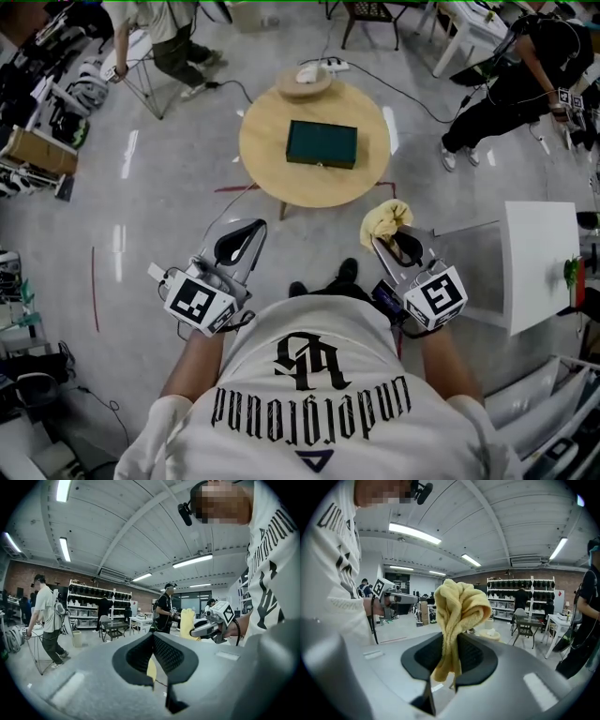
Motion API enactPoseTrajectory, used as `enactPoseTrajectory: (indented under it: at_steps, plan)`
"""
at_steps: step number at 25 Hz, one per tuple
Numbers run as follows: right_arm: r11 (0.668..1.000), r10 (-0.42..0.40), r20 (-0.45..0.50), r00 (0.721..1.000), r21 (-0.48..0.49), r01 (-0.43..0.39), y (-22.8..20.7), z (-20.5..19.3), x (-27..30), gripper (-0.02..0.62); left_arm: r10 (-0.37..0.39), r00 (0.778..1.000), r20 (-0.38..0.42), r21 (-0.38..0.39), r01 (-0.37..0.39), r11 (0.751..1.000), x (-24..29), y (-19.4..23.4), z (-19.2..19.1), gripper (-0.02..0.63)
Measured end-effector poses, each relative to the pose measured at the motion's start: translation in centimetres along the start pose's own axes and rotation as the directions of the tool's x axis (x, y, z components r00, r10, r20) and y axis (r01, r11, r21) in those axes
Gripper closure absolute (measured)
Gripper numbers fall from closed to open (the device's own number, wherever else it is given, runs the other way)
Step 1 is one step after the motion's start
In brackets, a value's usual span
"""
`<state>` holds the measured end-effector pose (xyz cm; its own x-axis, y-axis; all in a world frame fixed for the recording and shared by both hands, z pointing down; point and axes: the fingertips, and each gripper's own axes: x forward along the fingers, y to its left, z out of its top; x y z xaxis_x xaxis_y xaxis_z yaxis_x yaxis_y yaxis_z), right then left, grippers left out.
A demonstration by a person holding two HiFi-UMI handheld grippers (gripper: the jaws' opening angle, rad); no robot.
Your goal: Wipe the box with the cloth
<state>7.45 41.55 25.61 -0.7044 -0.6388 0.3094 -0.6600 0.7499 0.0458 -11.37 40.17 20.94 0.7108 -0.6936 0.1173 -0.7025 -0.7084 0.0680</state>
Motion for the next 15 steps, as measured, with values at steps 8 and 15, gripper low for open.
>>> enactPoseTrajectory:
  at_steps: [8, 15]
  plan:
    - [1.0, 0.013, 0.027, 1.0, -0.015, -0.013, 2.8, 1.0, 0.7, 0.515, -0.003, 1.0, 0.001, -0.017, 0.003, 1.0, -1.7, 0.3, -0.5, 0.6]
    - [1.0, 0.01, 0.031, 0.999, -0.024, -0.009, 3.7, 1.8, 1.2, 0.515, -0.008, 1.0, 0.007, -0.027, 0.008, 1.0, -2.5, 0.7, -0.5, 0.6]
